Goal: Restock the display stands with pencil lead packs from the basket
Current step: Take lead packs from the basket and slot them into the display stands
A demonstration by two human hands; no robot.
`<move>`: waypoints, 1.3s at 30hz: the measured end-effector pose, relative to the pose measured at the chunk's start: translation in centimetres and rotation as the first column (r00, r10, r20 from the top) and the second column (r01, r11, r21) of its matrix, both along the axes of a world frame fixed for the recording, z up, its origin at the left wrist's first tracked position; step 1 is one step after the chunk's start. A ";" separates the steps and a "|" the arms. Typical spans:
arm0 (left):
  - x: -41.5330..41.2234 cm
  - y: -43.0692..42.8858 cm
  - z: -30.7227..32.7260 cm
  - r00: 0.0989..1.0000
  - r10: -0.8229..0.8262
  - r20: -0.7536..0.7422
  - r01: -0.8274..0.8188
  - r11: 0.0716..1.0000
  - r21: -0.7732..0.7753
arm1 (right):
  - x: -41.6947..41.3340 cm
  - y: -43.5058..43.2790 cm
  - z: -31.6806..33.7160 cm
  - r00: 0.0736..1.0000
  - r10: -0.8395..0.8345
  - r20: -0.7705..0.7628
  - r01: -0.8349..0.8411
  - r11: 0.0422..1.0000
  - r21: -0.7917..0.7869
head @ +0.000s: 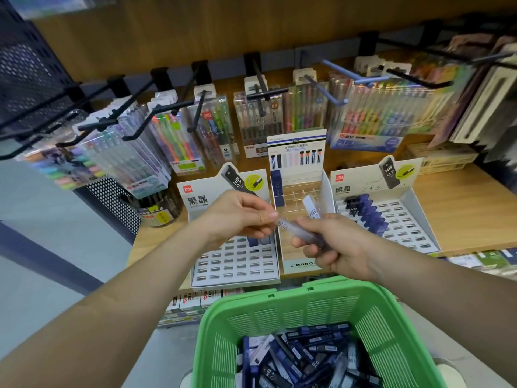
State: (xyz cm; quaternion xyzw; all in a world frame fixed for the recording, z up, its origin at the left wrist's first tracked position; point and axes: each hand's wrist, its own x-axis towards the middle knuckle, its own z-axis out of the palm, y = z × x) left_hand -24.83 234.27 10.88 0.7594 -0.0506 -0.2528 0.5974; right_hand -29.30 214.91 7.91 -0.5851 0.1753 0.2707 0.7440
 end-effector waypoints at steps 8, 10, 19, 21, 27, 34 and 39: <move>1.4 2.5 -0.9 0.942 -0.055 0.332 -0.113 0.877 0.466 | 0.2 -0.5 -0.8 0.999 0.001 0.039 0.011 0.950 -0.311; 1.4 2.9 -1.5 0.886 -0.197 0.419 -0.132 0.760 0.636 | 0.3 -0.7 -1.1 0.998 -0.026 0.056 0.042 0.944 -0.327; 0.6 2.3 -3.9 0.788 -0.411 0.458 -0.152 0.591 0.792 | 0.2 -0.6 -1.4 0.991 -0.029 0.127 0.065 0.957 -0.284; 0.6 2.3 -4.1 0.778 -0.436 0.452 -0.140 0.581 0.802 | 0.2 -0.6 -1.4 0.992 -0.019 0.126 0.054 0.958 -0.280; 0.4 1.7 -4.4 0.710 -0.479 0.516 -0.150 0.613 0.776 | 0.2 -0.6 -1.4 0.991 -0.015 0.130 0.049 0.963 -0.264; 0.6 1.3 -4.1 0.693 -0.540 0.478 -0.125 0.564 0.817 | 0.1 -0.7 -1.3 0.993 -0.025 0.118 0.051 0.973 -0.225; 0.2 1.3 -4.5 0.772 -0.411 0.486 -0.132 0.644 0.754 | 0.3 -1.0 -1.3 0.996 -0.028 0.088 0.046 0.976 -0.211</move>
